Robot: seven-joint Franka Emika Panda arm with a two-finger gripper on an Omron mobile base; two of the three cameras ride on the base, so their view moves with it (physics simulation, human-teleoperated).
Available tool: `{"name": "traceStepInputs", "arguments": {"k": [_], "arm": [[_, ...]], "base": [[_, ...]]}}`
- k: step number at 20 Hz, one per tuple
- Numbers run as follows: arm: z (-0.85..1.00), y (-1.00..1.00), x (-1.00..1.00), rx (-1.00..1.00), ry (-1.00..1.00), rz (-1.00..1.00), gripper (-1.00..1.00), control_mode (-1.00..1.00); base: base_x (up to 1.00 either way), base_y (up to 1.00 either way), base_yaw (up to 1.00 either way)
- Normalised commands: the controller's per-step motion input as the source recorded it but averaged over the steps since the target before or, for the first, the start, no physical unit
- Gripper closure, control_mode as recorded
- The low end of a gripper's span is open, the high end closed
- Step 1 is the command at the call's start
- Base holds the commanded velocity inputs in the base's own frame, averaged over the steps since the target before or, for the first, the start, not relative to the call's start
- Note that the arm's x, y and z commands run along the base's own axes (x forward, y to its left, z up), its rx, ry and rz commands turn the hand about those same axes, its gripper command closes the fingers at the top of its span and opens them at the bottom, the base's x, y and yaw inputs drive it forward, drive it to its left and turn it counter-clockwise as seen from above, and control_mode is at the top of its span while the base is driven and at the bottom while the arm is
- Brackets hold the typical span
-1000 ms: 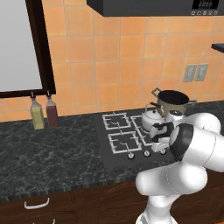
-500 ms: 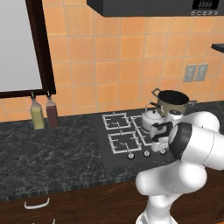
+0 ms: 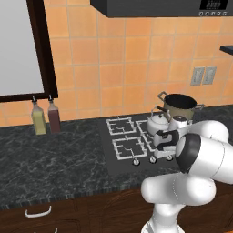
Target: Pick the kettle from the counter and place it on a stove burner. Then turn the burner on.
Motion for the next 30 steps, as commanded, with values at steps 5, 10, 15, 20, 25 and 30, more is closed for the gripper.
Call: {"name": "traceStepInputs", "arguments": {"k": [5, 10, 15, 20, 25, 30], "arm": [[-0.06, 0.0, 0.02, 0.0, 0.01, 0.01, 1.0, -1.0], [-0.31, 0.0, 0.0, 0.0, 0.07, 0.25, 1.0, -1.0], [-0.4, 0.0, -0.04, 0.0, 0.05, 0.33, 1.0, -1.0], [-0.5, 0.0, -0.28, 0.0, 0.0, 0.36, 1.0, -1.0], [-0.52, 0.0, -0.31, 0.0, 0.0, 0.4, 1.0, -1.0], [-0.43, 0.03, -0.19, 0.0, 0.0, 0.34, 1.0, -1.0]], "base": [[0.0, 0.0, 0.0], [0.0, 0.0, 0.0], [0.0, 0.0, 0.0], [0.0, 0.0, 0.0], [0.0, 0.0, 0.0], [0.0, 0.0, 0.0]]}}
